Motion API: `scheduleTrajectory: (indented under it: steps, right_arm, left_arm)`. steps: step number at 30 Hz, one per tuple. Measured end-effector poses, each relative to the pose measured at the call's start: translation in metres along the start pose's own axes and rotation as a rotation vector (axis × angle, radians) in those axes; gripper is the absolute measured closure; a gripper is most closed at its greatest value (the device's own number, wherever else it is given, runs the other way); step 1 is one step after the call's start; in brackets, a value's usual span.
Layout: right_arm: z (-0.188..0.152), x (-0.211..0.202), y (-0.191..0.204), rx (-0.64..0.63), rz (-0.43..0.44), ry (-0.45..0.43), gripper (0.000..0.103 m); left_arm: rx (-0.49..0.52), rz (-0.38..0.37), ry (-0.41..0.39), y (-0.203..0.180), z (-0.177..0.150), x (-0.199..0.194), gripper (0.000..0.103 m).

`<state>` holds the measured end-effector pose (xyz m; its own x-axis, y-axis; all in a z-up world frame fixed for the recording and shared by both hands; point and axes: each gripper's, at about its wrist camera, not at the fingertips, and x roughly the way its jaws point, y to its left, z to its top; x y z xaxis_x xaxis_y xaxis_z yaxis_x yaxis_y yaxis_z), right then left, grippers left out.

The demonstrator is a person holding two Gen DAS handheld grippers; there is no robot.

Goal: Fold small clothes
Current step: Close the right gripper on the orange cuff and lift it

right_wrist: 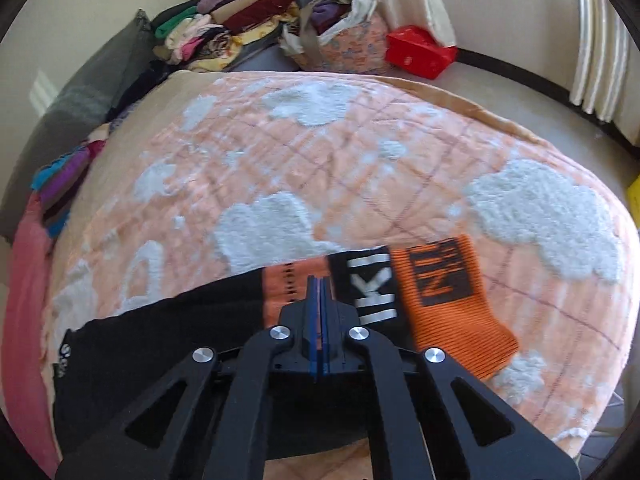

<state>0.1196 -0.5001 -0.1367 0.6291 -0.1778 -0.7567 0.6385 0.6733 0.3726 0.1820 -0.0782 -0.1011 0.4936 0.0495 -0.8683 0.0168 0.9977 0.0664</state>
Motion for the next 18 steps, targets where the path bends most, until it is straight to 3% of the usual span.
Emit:
scheduleTrajectory:
  steps: [5,8,9,10,11,12,16,18]
  right_arm:
    - [-0.001,-0.021,0.046,-0.091,0.213,-0.041,0.103]
    - [-0.002,-0.034,0.059,-0.155,0.129,-0.098,0.103]
    - [-0.001,-0.035,0.055,-0.152,0.095,-0.106,0.097]
    - [0.002,-0.035,0.045,-0.130,0.035,-0.105,0.085]
    - [0.003,-0.035,0.036,-0.097,-0.026,-0.108,0.041]
    - [0.003,-0.036,0.023,-0.046,-0.086,-0.119,0.014]
    - [0.003,-0.030,-0.014,0.037,-0.269,-0.073,0.015]
    - [-0.003,-0.020,-0.030,0.082,-0.279,-0.020,0.015]
  left_arm:
    - [-0.014,-0.004,-0.015,0.010,0.004,-0.005,0.009]
    - [-0.025,-0.001,-0.029,0.018,0.005,-0.011,0.009]
    - [-0.030,-0.002,-0.035,0.021,0.006,-0.013,0.009]
    - [-0.034,-0.005,-0.039,0.023,0.006,-0.014,0.009]
    - [-0.038,-0.010,-0.044,0.025,0.006,-0.015,0.009]
    - [-0.040,-0.012,-0.045,0.027,0.006,-0.016,0.009]
    - [-0.040,-0.016,-0.038,0.028,0.006,-0.011,0.009]
    - [-0.031,-0.015,-0.027,0.026,0.004,-0.007,0.009]
